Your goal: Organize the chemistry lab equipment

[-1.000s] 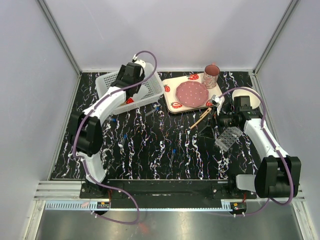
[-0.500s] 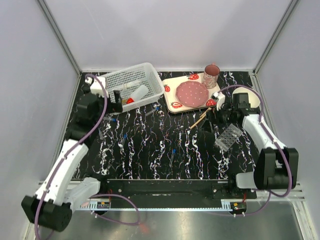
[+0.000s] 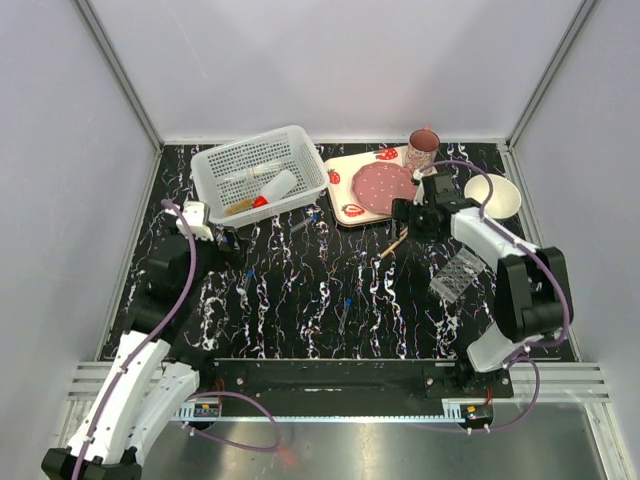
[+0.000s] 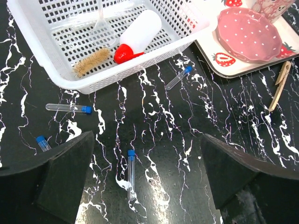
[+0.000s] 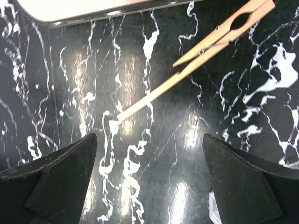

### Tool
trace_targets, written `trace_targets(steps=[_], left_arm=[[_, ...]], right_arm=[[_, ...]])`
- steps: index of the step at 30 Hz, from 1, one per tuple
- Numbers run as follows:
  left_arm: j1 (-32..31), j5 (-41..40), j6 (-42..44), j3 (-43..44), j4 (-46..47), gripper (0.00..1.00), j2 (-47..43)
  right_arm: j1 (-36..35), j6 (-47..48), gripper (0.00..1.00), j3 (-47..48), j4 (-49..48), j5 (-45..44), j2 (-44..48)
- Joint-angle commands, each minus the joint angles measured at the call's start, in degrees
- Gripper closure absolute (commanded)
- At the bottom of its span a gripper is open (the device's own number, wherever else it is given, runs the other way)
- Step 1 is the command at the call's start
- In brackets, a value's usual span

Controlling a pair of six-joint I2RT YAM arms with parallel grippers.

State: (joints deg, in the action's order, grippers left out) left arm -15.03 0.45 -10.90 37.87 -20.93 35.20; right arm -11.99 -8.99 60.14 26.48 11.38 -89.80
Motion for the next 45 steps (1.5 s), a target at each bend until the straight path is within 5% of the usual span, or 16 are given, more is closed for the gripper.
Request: trace_targets(steps=[1,10,23,28,40,45], left_arm=[[0.1,-0.3,-1.1,0.5,-1.0,0.01,-3.5],[0.0,-4.1,-0.5,-0.8,-6.0,0.01,-8.8],[-0.1,-2.9,-1.5,-0.9,-5.8,0.01,-7.4],[-0.1,-2.8,-1.3,-0.8,-5.9,0.01,-6.7],[-0.1,3.2,-2.6,-1.4,-3.9,0.01,-6.7],[-0.1,7.9,-9.3,-2.7,-2.3,0.01,-6.8]], right_arm=[[-1.8,-7.8,0.0,5.4,-2.0,-7.6,-6.3],[-3.5,-8.1,0.04,11.8,0.5,-12.3,-17.9],[-4.0,0.4,0.45,6.5,0.8,-21.0,-17.7],[-4.0,2.5,0.62,5.1,0.8,-17.1,-16.9],[-4.0,6.0,0.88,2.7,4.4,-11.6,-10.0],[-4.0,6.9,0.96,1.8,4.3,-5.5,-7.9]])
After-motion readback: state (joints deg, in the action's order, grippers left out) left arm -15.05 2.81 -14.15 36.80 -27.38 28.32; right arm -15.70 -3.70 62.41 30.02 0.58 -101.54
